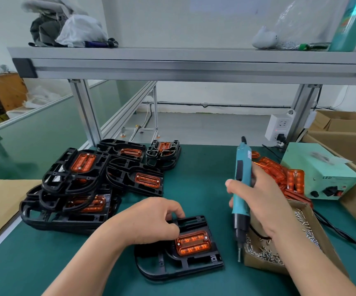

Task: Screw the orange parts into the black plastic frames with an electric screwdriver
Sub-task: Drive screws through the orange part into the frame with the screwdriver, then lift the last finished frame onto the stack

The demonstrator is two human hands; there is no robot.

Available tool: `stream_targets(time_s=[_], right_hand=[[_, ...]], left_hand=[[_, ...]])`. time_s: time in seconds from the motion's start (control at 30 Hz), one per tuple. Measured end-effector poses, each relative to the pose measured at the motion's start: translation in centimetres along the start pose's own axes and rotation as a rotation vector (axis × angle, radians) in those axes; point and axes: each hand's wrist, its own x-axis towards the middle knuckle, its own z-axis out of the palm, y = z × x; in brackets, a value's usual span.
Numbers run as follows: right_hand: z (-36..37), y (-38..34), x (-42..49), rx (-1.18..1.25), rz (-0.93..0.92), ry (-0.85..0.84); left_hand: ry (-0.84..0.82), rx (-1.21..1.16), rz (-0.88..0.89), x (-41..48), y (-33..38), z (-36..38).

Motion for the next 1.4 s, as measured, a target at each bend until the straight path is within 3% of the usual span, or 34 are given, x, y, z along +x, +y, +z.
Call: stream_targets(time_s=[0.43,0.83,1.13,1.4], right_hand=[[-3.5,0.2,1.0,-0.245,0.091,-0.015],[-5.4,0.3,1.0,-0.789,0.11,-0.187],[-5.3,1.0,1.3,-0.977,0.119,-0.295],[-5.6,1.5,1.5,-1.072,0.079,-0.275]], left_hand=[[-0.009,-0.029,-0.009,-0.1,0.2,-0.1],[-0.018,-0.019,0.001,-0.2,0.3,-0.1],[-0.02,-0.036,-0.005,-0.1,0.1,0.0],[-0.012,-0.027,-0.008,-0.1,0.1,-0.1]])
